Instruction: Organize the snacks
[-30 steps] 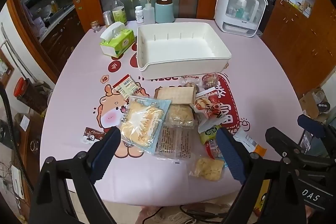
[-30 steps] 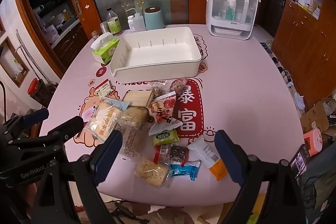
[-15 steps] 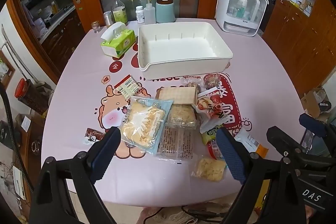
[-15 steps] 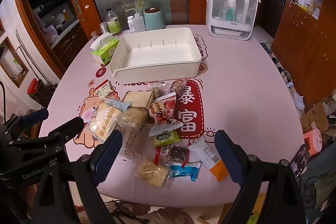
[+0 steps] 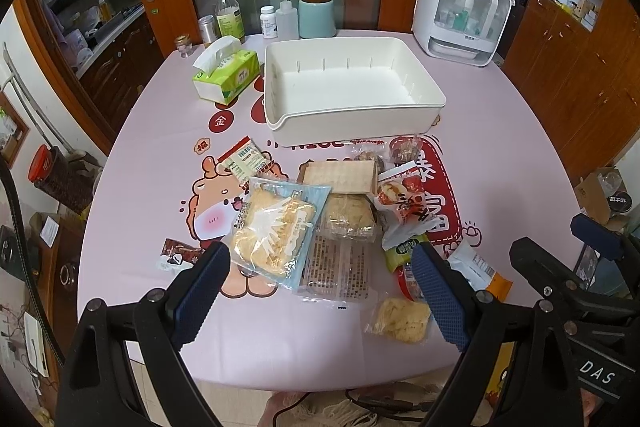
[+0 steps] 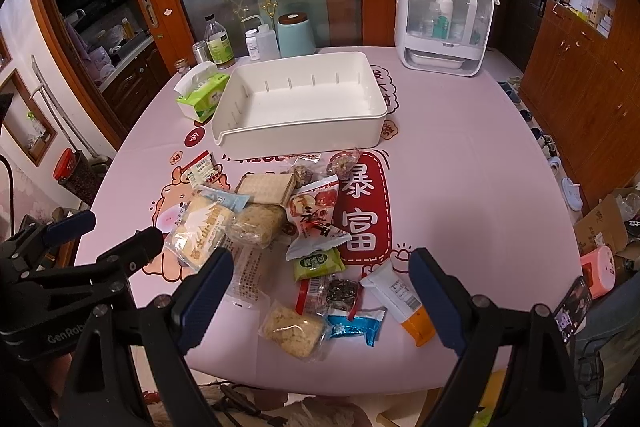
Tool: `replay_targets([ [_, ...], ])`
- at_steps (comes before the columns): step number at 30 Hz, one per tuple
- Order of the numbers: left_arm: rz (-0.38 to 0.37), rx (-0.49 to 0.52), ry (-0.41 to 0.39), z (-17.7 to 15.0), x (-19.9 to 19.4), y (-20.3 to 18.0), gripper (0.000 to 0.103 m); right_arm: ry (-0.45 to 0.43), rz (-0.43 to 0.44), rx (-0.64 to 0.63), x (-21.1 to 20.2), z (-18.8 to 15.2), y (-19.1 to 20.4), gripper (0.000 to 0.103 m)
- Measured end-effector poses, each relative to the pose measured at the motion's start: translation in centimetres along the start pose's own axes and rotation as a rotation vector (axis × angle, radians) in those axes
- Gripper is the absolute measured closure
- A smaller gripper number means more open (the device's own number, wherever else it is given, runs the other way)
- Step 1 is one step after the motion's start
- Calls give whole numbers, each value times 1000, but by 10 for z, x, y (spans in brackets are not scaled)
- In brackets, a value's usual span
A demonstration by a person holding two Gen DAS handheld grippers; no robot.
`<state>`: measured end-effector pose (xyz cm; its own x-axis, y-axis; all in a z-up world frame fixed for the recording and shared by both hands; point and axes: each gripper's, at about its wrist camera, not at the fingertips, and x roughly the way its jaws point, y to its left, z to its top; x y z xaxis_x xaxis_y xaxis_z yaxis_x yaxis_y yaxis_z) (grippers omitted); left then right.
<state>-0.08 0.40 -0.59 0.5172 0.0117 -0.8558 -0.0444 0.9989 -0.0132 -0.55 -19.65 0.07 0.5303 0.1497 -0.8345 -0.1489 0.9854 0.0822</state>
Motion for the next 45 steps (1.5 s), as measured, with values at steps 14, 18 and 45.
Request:
replay_targets([
  [14,4,-1,19,-1,2,-1,12,8,9,4,7,0,5,13],
  [18,-1,-5,25,2,4,-2,12,10,14,-2,11,-5,7,13],
  [45,-32,3,105,-24,24,-46,12,68,7,18,14,-28,-42,13],
])
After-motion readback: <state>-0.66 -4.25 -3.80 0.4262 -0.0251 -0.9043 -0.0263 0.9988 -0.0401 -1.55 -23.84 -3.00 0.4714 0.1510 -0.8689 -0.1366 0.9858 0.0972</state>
